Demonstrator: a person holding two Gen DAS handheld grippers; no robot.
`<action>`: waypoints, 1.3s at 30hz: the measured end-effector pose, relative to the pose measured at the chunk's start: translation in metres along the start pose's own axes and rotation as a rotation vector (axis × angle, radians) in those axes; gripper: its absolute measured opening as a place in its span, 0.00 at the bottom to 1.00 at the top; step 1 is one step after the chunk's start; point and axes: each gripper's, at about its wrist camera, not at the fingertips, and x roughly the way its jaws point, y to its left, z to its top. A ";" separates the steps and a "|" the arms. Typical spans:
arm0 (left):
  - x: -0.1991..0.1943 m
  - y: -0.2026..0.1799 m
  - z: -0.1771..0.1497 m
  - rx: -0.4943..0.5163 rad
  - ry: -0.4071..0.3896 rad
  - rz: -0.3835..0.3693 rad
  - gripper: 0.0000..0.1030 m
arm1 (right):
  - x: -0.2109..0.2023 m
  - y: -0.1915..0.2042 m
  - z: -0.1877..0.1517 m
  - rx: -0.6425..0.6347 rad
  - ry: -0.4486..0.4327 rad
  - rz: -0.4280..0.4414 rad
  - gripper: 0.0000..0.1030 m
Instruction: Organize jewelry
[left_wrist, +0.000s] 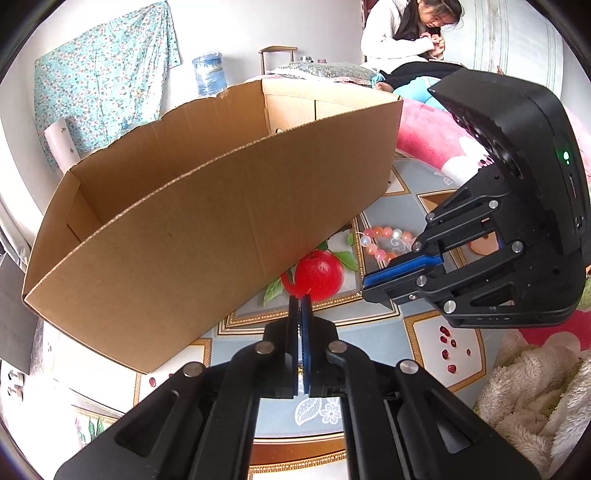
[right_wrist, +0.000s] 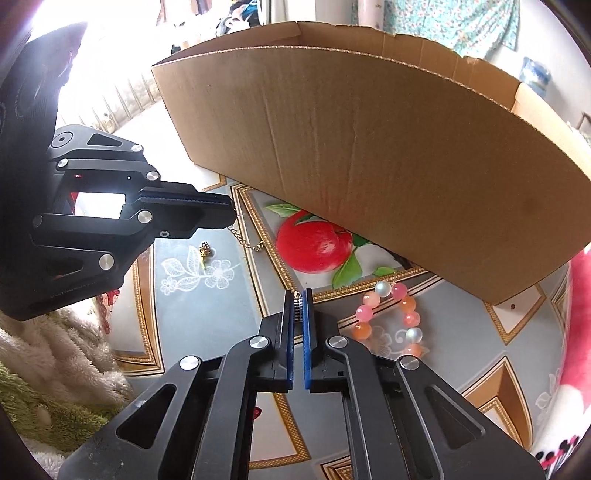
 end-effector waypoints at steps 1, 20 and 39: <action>-0.002 0.000 0.000 -0.001 -0.003 0.001 0.01 | 0.000 0.000 -0.001 0.008 -0.001 0.004 0.00; -0.024 -0.006 -0.003 -0.006 -0.042 0.024 0.01 | -0.006 0.015 -0.004 0.028 0.023 -0.026 0.11; -0.025 -0.002 -0.008 -0.030 -0.068 -0.011 0.01 | 0.012 0.035 0.000 0.021 0.064 -0.052 0.02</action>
